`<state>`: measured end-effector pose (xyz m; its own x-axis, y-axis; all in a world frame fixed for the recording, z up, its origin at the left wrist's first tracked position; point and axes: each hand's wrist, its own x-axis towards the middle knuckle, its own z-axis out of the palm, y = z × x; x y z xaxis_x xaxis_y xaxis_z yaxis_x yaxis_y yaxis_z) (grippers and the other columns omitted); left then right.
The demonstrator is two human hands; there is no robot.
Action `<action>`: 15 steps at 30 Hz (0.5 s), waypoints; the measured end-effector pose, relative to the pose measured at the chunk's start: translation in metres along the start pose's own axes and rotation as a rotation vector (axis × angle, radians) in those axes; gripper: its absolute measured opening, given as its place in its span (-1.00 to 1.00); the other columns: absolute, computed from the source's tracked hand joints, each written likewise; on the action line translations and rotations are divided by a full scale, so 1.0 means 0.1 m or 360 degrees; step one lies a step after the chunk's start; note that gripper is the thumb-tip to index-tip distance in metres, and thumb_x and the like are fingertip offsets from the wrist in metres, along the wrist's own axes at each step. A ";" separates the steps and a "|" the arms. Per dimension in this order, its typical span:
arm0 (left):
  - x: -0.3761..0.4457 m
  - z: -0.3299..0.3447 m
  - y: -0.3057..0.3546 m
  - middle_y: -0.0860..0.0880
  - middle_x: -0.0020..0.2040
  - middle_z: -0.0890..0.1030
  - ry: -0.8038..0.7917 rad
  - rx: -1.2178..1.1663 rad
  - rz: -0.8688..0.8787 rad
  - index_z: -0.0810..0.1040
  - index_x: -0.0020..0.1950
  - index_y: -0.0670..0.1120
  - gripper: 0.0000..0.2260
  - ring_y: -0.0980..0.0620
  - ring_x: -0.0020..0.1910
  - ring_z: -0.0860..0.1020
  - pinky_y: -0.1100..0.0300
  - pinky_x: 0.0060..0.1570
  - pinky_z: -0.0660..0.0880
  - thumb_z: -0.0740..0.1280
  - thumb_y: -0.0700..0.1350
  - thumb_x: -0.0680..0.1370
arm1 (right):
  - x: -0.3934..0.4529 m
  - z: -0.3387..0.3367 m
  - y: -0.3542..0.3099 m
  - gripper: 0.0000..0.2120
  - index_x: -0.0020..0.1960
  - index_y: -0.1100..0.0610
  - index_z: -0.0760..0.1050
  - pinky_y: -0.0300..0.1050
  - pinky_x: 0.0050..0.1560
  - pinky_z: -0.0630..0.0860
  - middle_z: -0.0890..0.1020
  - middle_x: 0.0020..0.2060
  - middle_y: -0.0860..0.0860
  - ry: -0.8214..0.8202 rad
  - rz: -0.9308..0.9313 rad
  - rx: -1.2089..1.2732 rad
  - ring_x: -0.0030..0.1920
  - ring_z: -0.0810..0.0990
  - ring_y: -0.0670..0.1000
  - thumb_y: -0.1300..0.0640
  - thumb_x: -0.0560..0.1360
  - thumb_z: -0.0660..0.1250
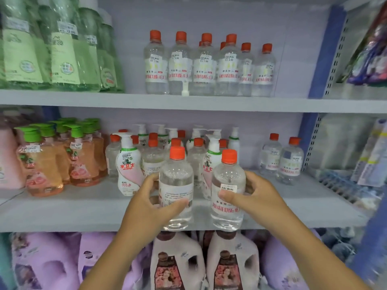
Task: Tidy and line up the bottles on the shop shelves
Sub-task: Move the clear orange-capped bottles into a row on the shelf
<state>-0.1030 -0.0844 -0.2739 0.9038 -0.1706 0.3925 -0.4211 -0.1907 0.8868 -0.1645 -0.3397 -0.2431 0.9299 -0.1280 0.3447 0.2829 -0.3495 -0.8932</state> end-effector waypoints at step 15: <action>0.03 0.89 2.87 0.36 0.00 0.70 0.0256 0.0140 0.0581 0.54 0.17 0.32 -0.43 0.36 -0.10 0.67 0.26 -0.14 0.54 0.54 0.41 0.22 | -0.01 -2.37 -2.02 -0.55 0.03 -0.19 0.71 -0.04 -0.04 0.64 0.77 -0.04 -0.08 -0.0006 -0.0613 -0.0015 -0.04 0.77 -0.05 -0.31 0.19 0.59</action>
<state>-0.2276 -0.2260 -0.0399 0.6910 -0.0905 0.7171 -0.7153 -0.2288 0.6604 -0.2781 -0.4894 0.0051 0.7567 0.0178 0.6535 0.6098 -0.3795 -0.6958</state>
